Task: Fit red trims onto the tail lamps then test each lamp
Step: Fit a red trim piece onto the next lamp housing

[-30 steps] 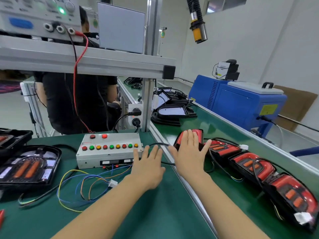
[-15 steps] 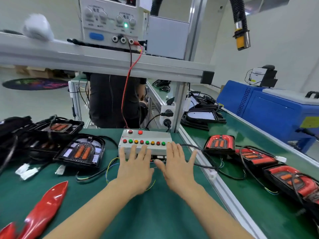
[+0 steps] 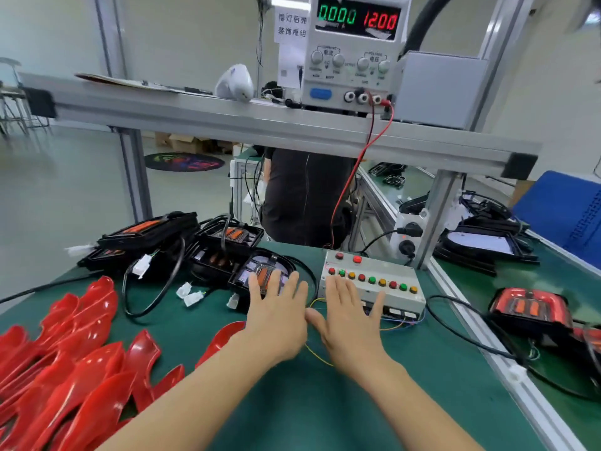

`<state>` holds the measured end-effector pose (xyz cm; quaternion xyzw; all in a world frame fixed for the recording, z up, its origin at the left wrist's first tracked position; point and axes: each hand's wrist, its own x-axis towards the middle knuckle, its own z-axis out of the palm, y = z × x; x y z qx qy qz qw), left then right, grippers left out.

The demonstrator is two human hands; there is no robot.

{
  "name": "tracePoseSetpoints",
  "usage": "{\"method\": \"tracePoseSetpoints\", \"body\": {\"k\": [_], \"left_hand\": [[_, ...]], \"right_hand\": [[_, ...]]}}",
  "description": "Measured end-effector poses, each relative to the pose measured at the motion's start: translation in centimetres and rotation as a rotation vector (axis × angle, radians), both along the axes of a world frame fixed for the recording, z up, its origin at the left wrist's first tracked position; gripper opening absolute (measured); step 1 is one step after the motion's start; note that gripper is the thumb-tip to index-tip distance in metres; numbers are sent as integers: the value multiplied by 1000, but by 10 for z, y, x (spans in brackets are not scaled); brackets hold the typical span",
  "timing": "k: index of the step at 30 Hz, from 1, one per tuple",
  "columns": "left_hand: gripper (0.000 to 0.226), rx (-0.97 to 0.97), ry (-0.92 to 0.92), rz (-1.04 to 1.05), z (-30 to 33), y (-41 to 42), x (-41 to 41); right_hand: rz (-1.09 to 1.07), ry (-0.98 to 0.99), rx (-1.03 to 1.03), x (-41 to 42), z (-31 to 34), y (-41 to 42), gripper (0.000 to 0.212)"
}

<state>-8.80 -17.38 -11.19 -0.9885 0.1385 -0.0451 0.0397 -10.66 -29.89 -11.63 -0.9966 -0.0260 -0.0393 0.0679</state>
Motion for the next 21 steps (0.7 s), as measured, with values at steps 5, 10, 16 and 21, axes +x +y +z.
{"method": "tracePoseSetpoints", "body": {"k": [5, 10, 16, 21], "left_hand": [[51, -91, -98, 35, 9, 33, 15], [53, -123, -222, 112, 26, 71, 54], [54, -9, -254, 152, 32, 97, 96], [48, 139, -256, 56, 37, 102, 114]], "right_hand": [[75, 28, -27, 4, -1, 16, 67], [116, 44, -17, 12, -2, 28, 65], [162, 24, -17, 24, -2, 45, 62], [169, 43, 10, 36, -3, 56, 61]]}}
